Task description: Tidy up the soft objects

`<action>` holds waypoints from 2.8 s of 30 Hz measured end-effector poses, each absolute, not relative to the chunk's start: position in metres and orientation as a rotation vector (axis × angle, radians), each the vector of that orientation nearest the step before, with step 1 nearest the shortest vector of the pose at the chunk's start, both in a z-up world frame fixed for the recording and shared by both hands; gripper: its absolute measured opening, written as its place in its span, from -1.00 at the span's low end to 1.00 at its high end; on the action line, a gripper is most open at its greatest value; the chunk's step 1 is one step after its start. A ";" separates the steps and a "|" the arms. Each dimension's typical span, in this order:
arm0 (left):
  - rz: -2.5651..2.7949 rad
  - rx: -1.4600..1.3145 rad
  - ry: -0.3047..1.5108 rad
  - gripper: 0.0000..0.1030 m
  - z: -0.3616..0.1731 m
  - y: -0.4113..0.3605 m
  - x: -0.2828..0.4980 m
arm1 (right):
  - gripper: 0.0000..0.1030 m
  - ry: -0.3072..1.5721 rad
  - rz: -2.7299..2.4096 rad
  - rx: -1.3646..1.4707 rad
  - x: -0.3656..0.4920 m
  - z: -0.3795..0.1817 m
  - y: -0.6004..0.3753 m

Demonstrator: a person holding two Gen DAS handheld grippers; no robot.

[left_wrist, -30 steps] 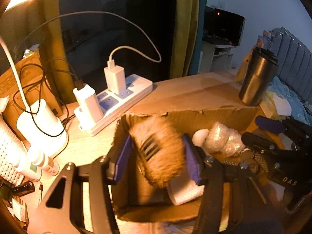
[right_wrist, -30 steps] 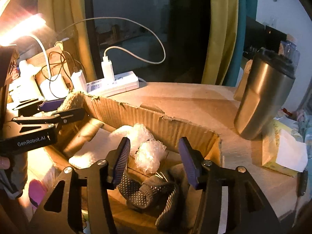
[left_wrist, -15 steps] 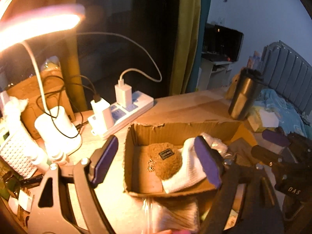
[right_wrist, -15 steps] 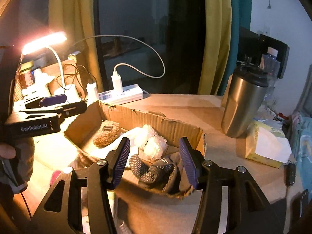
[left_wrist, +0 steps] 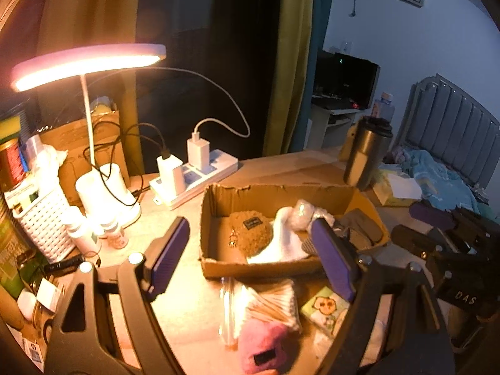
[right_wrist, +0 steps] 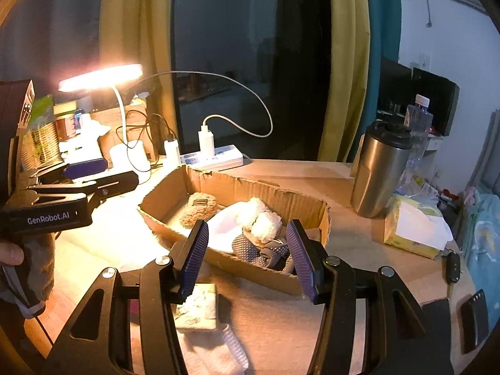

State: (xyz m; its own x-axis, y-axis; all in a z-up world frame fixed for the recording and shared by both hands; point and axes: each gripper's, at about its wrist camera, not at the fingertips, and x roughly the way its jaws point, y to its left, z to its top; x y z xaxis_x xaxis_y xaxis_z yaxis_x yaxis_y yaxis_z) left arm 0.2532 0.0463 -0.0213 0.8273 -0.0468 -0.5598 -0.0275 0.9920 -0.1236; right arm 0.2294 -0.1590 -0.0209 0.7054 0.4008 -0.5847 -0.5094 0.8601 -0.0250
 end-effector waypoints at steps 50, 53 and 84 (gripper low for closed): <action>0.020 -0.145 0.813 0.58 -0.120 0.035 0.222 | 0.12 0.786 0.618 -0.207 0.228 -0.095 -0.133; 0.018 -0.141 0.819 0.56 -0.122 0.036 0.223 | 0.12 0.798 0.622 -0.214 0.228 -0.099 -0.130; -0.072 -0.129 0.871 -0.21 -0.135 0.027 0.214 | -0.01 0.893 0.662 -0.282 0.224 -0.127 -0.112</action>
State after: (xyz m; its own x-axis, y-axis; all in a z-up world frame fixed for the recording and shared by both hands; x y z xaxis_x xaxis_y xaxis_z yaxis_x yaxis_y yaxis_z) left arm 0.2137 0.0266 -0.1352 0.6425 -0.1158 -0.7575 0.0103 0.9897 -0.1426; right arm 0.2239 -0.1121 -0.1274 0.4471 0.4134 -0.7932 -0.6390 0.7682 0.0403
